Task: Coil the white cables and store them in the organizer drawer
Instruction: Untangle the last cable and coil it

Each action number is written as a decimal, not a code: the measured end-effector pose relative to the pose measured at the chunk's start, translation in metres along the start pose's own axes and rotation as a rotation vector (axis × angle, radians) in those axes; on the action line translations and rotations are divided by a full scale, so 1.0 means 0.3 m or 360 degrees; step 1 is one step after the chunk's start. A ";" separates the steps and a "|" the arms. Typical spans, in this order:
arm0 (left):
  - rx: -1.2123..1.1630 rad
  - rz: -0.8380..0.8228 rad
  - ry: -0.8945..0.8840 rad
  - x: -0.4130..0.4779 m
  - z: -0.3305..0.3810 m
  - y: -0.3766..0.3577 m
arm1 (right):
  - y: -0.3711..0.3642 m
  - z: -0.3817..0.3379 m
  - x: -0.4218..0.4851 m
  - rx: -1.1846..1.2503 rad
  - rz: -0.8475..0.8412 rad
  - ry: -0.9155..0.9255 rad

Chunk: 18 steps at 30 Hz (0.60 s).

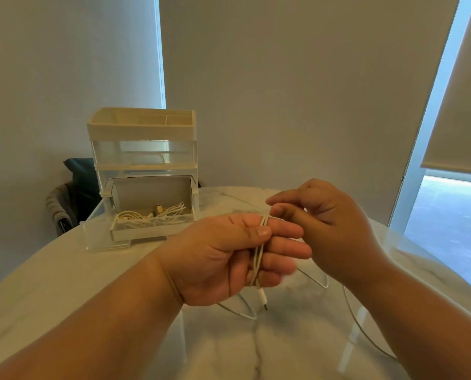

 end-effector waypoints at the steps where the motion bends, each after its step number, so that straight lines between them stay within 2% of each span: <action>1: -0.0009 -0.0002 0.0010 0.001 -0.002 0.002 | -0.005 0.006 -0.001 0.0036 -0.0013 -0.0022; 5: -0.0035 -0.0044 0.0042 0.002 -0.003 0.000 | -0.019 0.018 -0.001 0.0147 -0.0054 -0.0025; 9: 0.0139 -0.0051 0.0124 -0.003 -0.006 0.011 | -0.028 0.020 -0.008 0.0005 -0.0086 0.0038; 11: 0.0194 0.0008 0.0046 -0.004 0.006 0.010 | -0.025 0.025 -0.004 0.0075 -0.0060 -0.0026; 13: 0.0202 0.0085 -0.0022 -0.005 0.017 0.004 | -0.037 0.029 -0.004 0.0228 -0.0146 -0.0074; 15: 0.0172 0.0108 -0.0010 -0.006 0.018 -0.006 | -0.065 0.038 -0.017 0.0402 -0.0279 -0.0151; 18: 0.0028 0.0093 0.0085 -0.009 0.011 0.003 | -0.099 0.064 -0.039 0.0467 -0.0335 -0.0323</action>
Point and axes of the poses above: each hand's wrist, its own x-axis towards the middle knuckle, its own y-axis out of the back of the hand, z = x × y, the point moved 5 cm from there along x, towards the middle knuckle, and after that the axes turned 6 degrees about z, right-handed, at the moved point
